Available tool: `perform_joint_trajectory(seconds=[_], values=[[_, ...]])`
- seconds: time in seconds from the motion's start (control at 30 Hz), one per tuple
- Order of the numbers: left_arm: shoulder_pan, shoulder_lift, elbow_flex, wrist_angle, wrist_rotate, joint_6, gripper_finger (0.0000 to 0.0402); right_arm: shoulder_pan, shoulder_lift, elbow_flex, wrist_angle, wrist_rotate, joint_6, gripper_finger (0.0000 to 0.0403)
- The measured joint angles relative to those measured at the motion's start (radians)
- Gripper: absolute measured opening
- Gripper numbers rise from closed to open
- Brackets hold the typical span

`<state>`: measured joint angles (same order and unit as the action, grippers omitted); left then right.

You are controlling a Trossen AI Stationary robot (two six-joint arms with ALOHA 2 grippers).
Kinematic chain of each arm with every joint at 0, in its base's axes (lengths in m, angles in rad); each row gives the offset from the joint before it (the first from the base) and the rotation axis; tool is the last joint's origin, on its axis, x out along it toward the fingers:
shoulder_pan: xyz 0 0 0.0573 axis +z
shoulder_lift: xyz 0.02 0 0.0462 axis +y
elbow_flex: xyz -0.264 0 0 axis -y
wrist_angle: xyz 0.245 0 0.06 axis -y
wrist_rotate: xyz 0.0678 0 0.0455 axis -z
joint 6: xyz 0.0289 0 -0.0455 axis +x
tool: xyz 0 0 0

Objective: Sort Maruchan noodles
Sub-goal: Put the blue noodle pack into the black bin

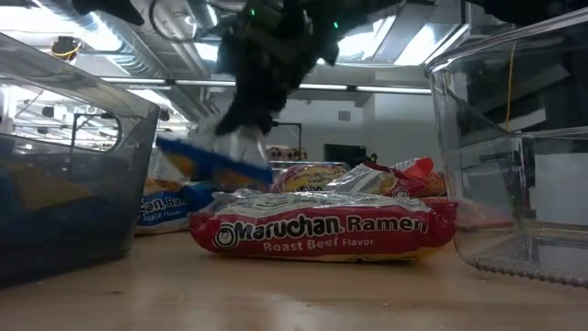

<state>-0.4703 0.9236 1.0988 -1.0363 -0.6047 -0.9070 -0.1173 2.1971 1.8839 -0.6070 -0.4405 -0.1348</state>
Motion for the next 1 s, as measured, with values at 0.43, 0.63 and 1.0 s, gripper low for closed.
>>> perform_joint_trajectory(seconds=[0.43, 0.63, 1.0], values=[[-0.1, -0.164, -0.002, -0.044, -0.305, -0.218, 0.0263, 0.059, 0.0, 0.464, -0.25, 0.278, -0.09, 0.0009], [-0.164, -0.188, -0.138, 0.01, -0.382, -0.394, 0.0263, 0.097, -0.047, 0.459, -0.194, 0.39, -0.104, 0.0003], [-0.323, -0.286, -0.48, 0.554, -0.51, -0.518, 0.0263, 0.25, -0.066, 0.459, -0.15, 0.655, -0.233, 0.0005]])
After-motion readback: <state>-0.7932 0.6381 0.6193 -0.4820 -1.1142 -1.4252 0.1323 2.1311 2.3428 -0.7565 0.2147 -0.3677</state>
